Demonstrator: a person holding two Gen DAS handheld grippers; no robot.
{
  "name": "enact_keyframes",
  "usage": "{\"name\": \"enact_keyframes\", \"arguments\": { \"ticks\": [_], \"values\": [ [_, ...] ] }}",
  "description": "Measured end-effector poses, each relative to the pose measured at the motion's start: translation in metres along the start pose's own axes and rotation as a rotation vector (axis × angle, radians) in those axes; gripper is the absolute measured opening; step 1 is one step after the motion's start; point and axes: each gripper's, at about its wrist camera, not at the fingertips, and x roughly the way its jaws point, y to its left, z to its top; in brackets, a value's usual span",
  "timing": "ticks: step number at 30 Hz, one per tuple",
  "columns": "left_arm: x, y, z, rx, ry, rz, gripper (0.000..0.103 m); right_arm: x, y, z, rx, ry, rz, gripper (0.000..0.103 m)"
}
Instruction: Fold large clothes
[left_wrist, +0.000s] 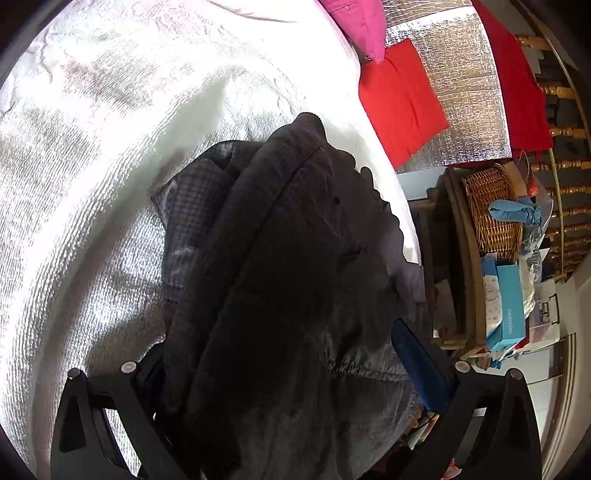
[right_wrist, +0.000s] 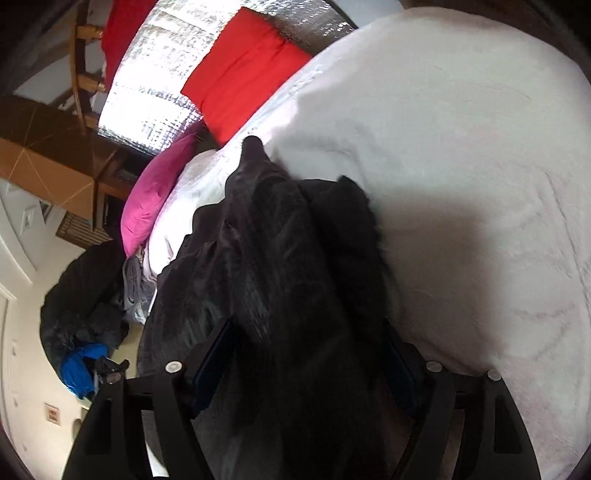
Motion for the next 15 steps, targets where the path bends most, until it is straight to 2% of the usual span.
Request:
{"name": "enact_keyframes", "arguments": {
  "ticks": [5, 7, 8, 10, 12, 15],
  "values": [
    [0.000, -0.006, -0.001, 0.027, -0.026, 0.016, 0.099, 0.003, 0.012, -0.003, -0.013, -0.010, -0.021, 0.076],
    [-0.002, -0.007, -0.001, 0.035, -0.037, 0.029, 0.090, 0.002, 0.020, -0.006, -0.028, -0.012, -0.028, 0.064],
    [-0.003, -0.008, -0.001, 0.039, -0.045, 0.034, 0.089, 0.001, 0.025, -0.008, -0.031, 0.000, 0.001, 0.056],
    [-0.005, -0.009, 0.001, 0.039, -0.059, 0.029, 0.085, 0.000, 0.038, -0.012, -0.069, 0.009, 0.012, 0.054],
    [-0.006, -0.005, 0.003, 0.023, -0.061, 0.017, 0.085, 0.003, 0.048, -0.017, -0.116, 0.015, -0.034, 0.054],
    [-0.001, -0.001, 0.004, 0.018, -0.050, 0.048, 0.086, 0.009, 0.036, -0.013, -0.045, 0.044, -0.037, 0.060]
  ]
}}
